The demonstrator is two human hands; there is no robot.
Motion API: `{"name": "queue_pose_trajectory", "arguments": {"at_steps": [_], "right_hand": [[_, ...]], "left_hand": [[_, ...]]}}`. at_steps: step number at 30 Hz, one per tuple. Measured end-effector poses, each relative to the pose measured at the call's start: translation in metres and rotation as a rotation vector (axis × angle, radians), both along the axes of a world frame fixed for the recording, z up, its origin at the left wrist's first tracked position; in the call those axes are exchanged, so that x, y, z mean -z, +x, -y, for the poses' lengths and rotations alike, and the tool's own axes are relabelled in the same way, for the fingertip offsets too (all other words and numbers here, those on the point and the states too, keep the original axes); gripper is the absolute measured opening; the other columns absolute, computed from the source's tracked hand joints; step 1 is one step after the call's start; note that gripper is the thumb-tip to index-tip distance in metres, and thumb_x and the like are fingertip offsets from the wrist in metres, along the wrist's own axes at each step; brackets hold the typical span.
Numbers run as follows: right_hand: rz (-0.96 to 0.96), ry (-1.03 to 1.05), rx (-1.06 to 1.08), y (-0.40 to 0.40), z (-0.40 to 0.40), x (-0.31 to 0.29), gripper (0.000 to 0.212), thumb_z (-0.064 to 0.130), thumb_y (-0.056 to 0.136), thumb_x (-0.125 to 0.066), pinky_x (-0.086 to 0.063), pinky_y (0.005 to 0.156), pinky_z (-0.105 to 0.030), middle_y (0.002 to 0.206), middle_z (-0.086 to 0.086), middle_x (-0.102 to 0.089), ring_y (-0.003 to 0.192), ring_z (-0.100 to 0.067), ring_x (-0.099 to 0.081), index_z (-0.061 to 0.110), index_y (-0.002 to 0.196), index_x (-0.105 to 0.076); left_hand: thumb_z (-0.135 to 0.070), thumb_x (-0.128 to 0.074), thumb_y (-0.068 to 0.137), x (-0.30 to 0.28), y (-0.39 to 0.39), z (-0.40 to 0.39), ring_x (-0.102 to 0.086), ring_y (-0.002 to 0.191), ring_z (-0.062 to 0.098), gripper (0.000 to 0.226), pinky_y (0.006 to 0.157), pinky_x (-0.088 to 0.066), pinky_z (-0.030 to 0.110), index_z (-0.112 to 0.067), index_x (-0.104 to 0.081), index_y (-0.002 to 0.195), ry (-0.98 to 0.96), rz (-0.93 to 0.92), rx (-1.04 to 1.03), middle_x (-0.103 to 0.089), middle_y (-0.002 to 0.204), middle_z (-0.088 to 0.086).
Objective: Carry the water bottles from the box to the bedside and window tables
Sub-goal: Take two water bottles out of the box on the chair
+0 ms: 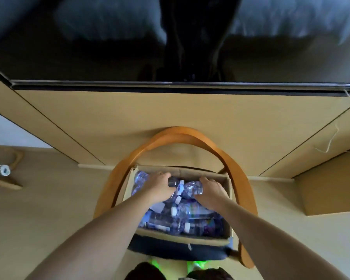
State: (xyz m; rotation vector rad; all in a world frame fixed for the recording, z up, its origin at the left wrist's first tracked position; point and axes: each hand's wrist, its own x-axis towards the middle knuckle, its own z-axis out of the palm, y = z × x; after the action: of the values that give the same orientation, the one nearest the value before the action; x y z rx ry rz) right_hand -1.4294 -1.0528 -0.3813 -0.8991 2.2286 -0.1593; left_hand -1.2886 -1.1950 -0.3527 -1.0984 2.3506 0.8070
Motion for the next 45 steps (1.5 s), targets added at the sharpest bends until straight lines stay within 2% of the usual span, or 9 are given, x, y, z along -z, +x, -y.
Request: {"name": "queue_pose_trajectory", "arguments": {"at_steps": [3, 8, 14, 22, 27, 31, 36, 39, 45], "right_hand": [[0.013, 0.023, -0.007, -0.005, 0.004, 0.021, 0.062, 0.037, 0.091, -0.068, -0.051, 0.098, -0.042, 0.137, -0.006, -0.054, 0.129, -0.029, -0.049, 0.023, 0.146, -0.041], [-0.038, 0.103, -0.108, -0.01, 0.013, 0.052, 0.075, 0.031, 0.087, -0.073, -0.041, 0.108, -0.048, 0.144, -0.006, -0.046, 0.135, -0.03, -0.04, 0.024, 0.151, -0.034], [-0.077, 0.185, -0.227, -0.021, 0.022, 0.079, 0.094, 0.032, 0.076, -0.081, -0.037, 0.111, -0.052, 0.143, -0.008, -0.044, 0.135, -0.032, -0.039, 0.023, 0.154, -0.029], [-0.102, 0.146, -0.235, -0.025, 0.027, 0.11, 0.091, 0.023, 0.07, -0.086, -0.03, 0.116, -0.056, 0.139, -0.005, -0.05, 0.134, -0.03, -0.043, 0.026, 0.146, -0.036], [-0.062, 0.062, -0.149, -0.03, 0.024, 0.108, 0.081, 0.025, 0.064, -0.087, -0.045, 0.1, -0.047, 0.12, -0.007, -0.053, 0.117, -0.031, -0.048, 0.027, 0.133, -0.045], [-0.034, -0.034, -0.054, -0.034, 0.019, 0.107, 0.08, 0.025, 0.057, -0.087, -0.05, 0.087, -0.04, 0.11, -0.003, -0.053, 0.108, -0.026, -0.047, 0.028, 0.126, -0.047], [0.003, -0.156, 0.095, -0.04, 0.009, 0.107, 0.08, 0.024, 0.052, -0.086, -0.047, 0.084, -0.031, 0.112, 0.003, -0.059, 0.109, -0.022, -0.052, 0.026, 0.124, -0.051], [0.038, -0.195, 0.192, -0.044, 0.006, 0.103, 0.071, 0.021, 0.054, -0.083, -0.041, 0.061, -0.02, 0.092, 0.015, -0.055, 0.087, -0.015, -0.055, 0.032, 0.116, -0.051], [0.052, -0.173, 0.219, -0.043, 0.008, 0.095, 0.074, 0.018, 0.055, -0.084, -0.039, 0.06, -0.022, 0.094, 0.012, -0.056, 0.085, -0.014, -0.054, 0.031, 0.119, -0.049]], "left_hand": [[-0.04, -0.06, 0.098, 0.025, -0.008, 0.001, -0.046, 0.138, 0.028, 0.062, 0.108, -0.043, 0.038, -0.015, -0.043, 0.152, 0.037, 0.022, -0.013, -0.044, 0.154, 0.008], [-0.038, -0.061, 0.098, 0.063, -0.01, 0.008, -0.044, 0.14, 0.028, 0.062, 0.11, -0.043, 0.039, -0.016, -0.043, 0.153, 0.043, 0.059, -0.003, -0.047, 0.153, 0.008], [-0.032, -0.064, 0.096, 0.095, -0.01, 0.021, -0.047, 0.135, 0.028, 0.056, 0.11, -0.044, 0.045, -0.017, -0.049, 0.148, -0.023, 0.03, 0.028, -0.053, 0.146, 0.006], [-0.027, -0.065, 0.093, 0.125, -0.02, 0.022, -0.045, 0.134, 0.03, 0.054, 0.108, -0.043, 0.044, -0.015, -0.052, 0.145, -0.044, 0.03, 0.153, -0.056, 0.143, 0.006], [-0.031, -0.062, 0.095, 0.131, -0.023, 0.02, -0.05, 0.126, 0.031, 0.043, 0.104, -0.045, 0.044, -0.014, -0.06, 0.135, -0.066, -0.004, 0.181, -0.061, 0.131, 0.007], [-0.024, -0.064, 0.09, 0.134, -0.032, 0.02, -0.053, 0.118, 0.032, 0.034, 0.096, -0.046, 0.04, -0.016, -0.066, 0.123, -0.027, -0.035, 0.174, -0.064, 0.12, 0.006], [-0.021, -0.065, 0.085, 0.138, -0.037, 0.018, -0.055, 0.118, 0.031, 0.043, 0.089, -0.05, 0.037, -0.019, -0.066, 0.128, 0.012, -0.02, 0.167, -0.065, 0.125, 0.005], [-0.019, -0.066, 0.084, 0.141, -0.032, 0.017, -0.055, 0.119, 0.029, 0.04, 0.085, -0.048, 0.033, -0.019, -0.068, 0.124, 0.005, -0.004, 0.144, -0.066, 0.126, 0.004], [-0.018, -0.07, 0.087, 0.138, -0.02, 0.022, -0.05, 0.126, 0.03, 0.049, 0.103, -0.044, 0.039, -0.017, -0.064, 0.135, -0.047, -0.018, 0.102, -0.063, 0.134, 0.006]]}}
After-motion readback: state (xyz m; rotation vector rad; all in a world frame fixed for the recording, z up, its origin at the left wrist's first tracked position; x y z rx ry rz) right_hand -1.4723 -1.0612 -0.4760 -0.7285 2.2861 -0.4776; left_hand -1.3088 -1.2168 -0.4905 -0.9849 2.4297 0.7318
